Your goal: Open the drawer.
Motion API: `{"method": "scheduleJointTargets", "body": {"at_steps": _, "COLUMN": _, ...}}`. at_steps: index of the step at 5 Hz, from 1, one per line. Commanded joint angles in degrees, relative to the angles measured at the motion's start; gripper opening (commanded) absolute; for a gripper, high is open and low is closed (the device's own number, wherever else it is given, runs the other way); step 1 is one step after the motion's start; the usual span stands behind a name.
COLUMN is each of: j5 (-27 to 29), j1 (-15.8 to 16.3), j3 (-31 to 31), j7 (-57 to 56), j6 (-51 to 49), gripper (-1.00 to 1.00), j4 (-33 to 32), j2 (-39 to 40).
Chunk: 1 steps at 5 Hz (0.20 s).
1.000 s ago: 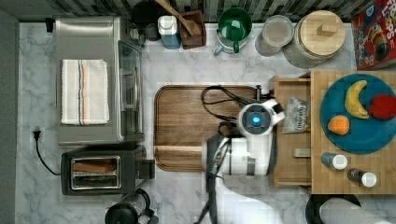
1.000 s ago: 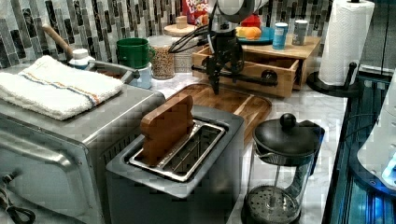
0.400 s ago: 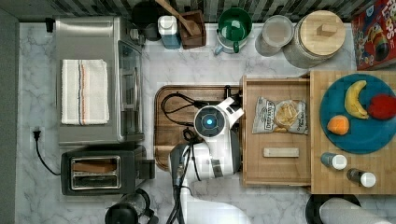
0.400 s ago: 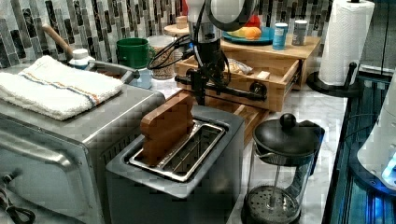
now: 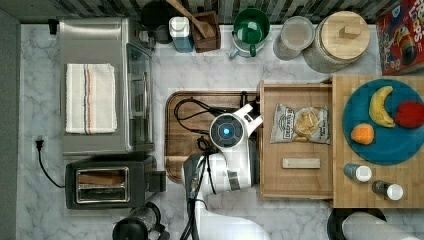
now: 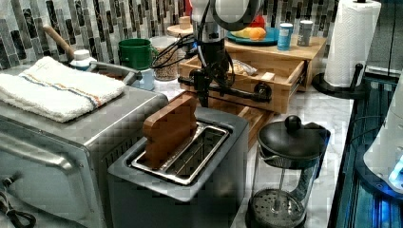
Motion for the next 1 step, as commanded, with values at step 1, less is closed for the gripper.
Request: {"method": "scheduleJointTargets", "body": {"at_steps": 1, "j5": 2.0, "j1": 4.0, "j3": 4.2, "j7": 4.1, "j6": 4.4, "gripper": 1.0, "j4": 0.7, "j2": -1.5}}
